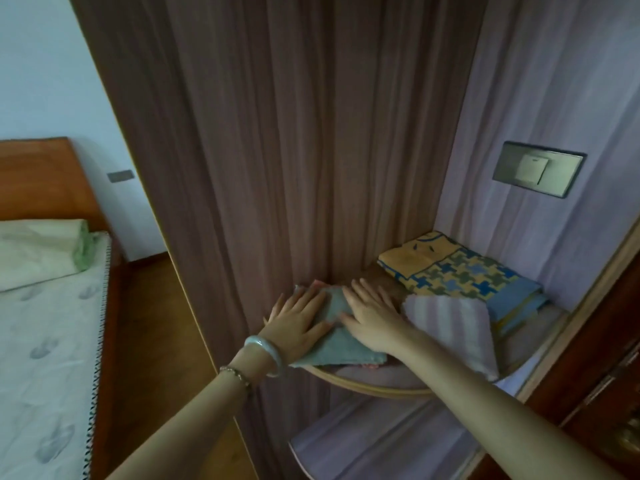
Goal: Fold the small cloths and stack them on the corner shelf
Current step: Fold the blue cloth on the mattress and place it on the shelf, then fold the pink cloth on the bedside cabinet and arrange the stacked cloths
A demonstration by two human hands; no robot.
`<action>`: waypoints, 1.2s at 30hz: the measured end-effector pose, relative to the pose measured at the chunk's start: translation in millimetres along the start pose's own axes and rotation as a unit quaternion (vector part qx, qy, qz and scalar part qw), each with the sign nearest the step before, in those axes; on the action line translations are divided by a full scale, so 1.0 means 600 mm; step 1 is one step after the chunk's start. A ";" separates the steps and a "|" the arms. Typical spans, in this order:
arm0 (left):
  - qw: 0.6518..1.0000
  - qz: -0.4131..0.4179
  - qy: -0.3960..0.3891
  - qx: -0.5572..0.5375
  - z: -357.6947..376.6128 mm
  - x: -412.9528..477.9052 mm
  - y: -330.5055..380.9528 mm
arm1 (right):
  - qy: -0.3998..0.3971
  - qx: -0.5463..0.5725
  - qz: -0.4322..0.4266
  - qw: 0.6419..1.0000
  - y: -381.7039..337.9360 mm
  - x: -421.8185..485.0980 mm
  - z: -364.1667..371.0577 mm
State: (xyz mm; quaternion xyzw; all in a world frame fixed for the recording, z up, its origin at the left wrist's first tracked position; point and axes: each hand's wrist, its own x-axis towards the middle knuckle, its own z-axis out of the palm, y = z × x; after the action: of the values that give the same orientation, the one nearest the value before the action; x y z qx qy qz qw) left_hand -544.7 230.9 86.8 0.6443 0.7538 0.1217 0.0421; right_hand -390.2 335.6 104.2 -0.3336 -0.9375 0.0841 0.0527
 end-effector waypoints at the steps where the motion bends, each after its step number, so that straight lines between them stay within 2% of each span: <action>1: 0.999 -0.007 0.014 -0.030 -0.010 -0.004 0.001 | 0.031 0.024 -0.010 0.999 -0.001 0.005 -0.009; 4: 0.992 -0.012 0.067 -0.109 -0.056 -0.025 0.000 | 0.171 0.134 -0.076 0.973 -0.030 0.014 -0.057; 7: 0.977 -0.022 0.136 -0.161 -0.109 -0.082 -0.011 | 0.260 0.278 -0.177 0.908 -0.096 0.009 -0.102; 9: 0.963 -0.020 0.185 -0.195 -0.146 -0.140 -0.024 | 0.287 0.335 -0.248 0.862 -0.159 -0.004 -0.120; 11: 0.946 -0.028 0.239 -0.217 -0.178 -0.214 -0.045 | 0.273 0.370 -0.322 0.827 -0.237 -0.025 -0.123; 13: 0.924 -0.055 0.306 -0.223 -0.207 -0.297 -0.071 | 0.226 0.397 -0.384 0.802 -0.317 -0.044 -0.115; 18: 0.868 -0.169 0.440 -0.154 -0.265 -0.538 -0.115 | 0.092 0.450 -0.437 0.773 -0.529 -0.092 -0.082; 25: 0.802 -0.289 0.518 -0.068 -0.315 -0.897 -0.123 | -0.003 0.519 -0.486 0.703 -0.817 -0.238 -0.022; 32: 0.755 -0.353 0.553 0.016 -0.384 -1.193 -0.098 | -0.059 0.586 -0.518 0.620 -1.053 -0.396 0.002; 36: 0.700 -0.387 0.601 -0.008 -0.400 -1.315 -0.088 | -0.094 0.586 -0.529 0.606 -1.161 -0.470 0.017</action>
State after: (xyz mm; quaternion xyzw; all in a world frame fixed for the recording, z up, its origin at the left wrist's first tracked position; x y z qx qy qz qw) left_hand -517.1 -582.2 232.6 0.0861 0.8008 0.4623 -0.3709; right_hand -603.9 -376.3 216.9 0.3330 -0.7004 0.6041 0.1835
